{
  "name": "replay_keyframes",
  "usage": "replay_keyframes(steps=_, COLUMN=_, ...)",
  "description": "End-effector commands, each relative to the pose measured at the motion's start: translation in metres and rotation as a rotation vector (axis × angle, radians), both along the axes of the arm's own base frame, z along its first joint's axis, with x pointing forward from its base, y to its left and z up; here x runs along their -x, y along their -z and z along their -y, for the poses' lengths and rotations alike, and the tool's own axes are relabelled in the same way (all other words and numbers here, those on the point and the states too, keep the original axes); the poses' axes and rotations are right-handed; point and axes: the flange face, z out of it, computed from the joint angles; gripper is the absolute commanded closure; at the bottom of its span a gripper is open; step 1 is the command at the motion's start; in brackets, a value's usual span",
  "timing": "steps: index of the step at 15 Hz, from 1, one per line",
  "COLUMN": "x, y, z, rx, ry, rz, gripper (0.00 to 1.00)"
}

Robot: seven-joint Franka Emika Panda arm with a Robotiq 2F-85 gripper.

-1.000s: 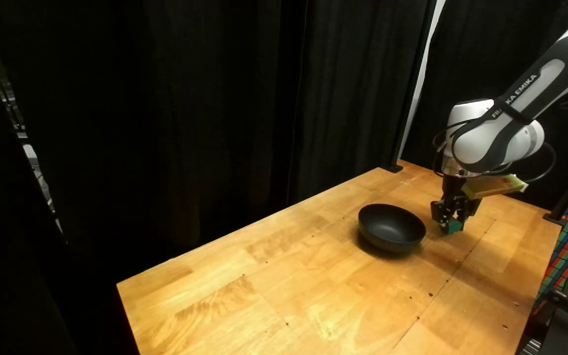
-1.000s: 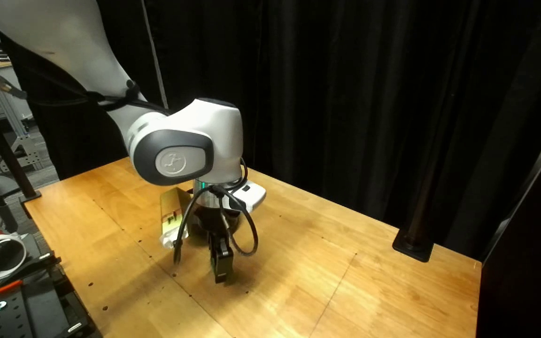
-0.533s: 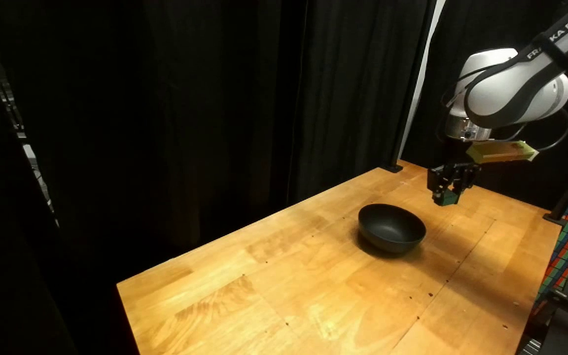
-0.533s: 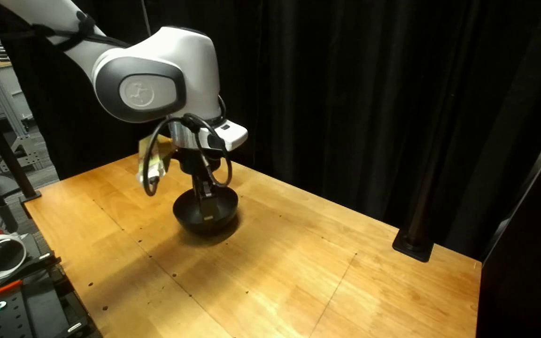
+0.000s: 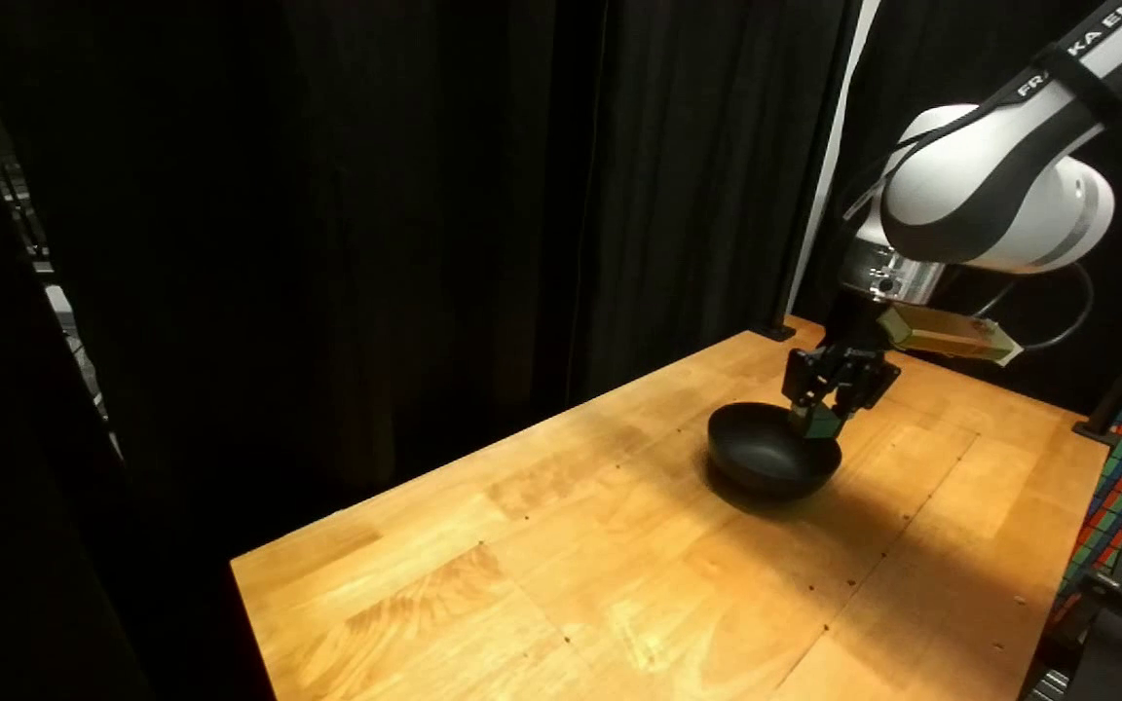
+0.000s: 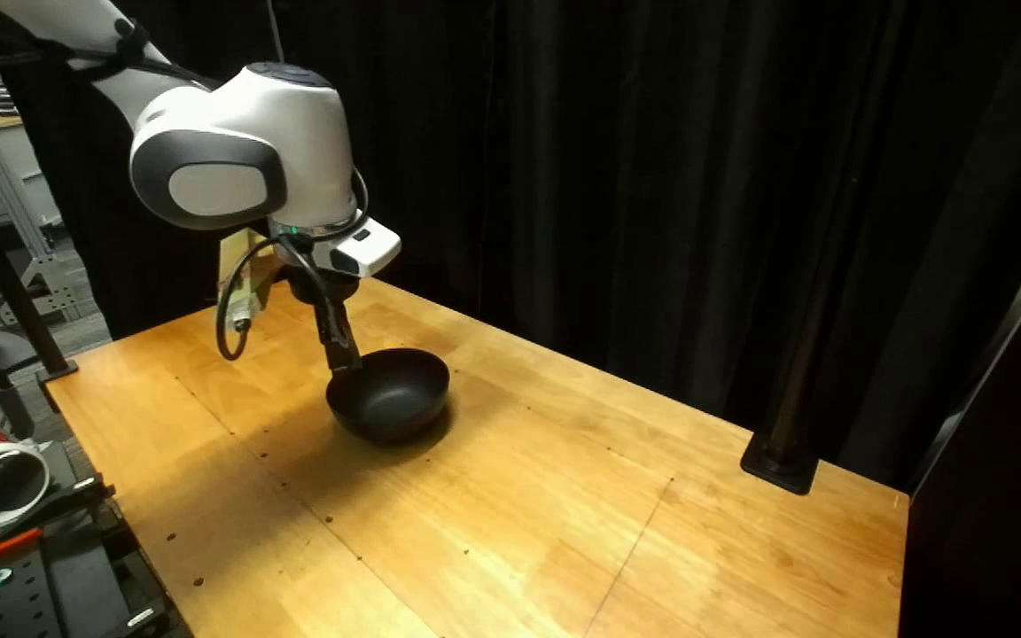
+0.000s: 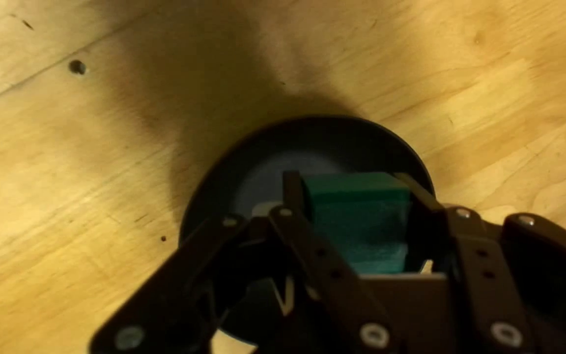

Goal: Put the green block inside the black bowl

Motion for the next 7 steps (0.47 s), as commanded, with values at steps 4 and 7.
replay_keyframes(steps=4, x=0.000, y=0.012, z=-0.002, rx=0.076, ry=-0.001, rz=0.000, gripper=0.13)
replay_keyframes(steps=7, x=0.024, y=0.014, z=0.021, rx=0.037, ry=-0.024, rz=-0.179, gripper=0.00)
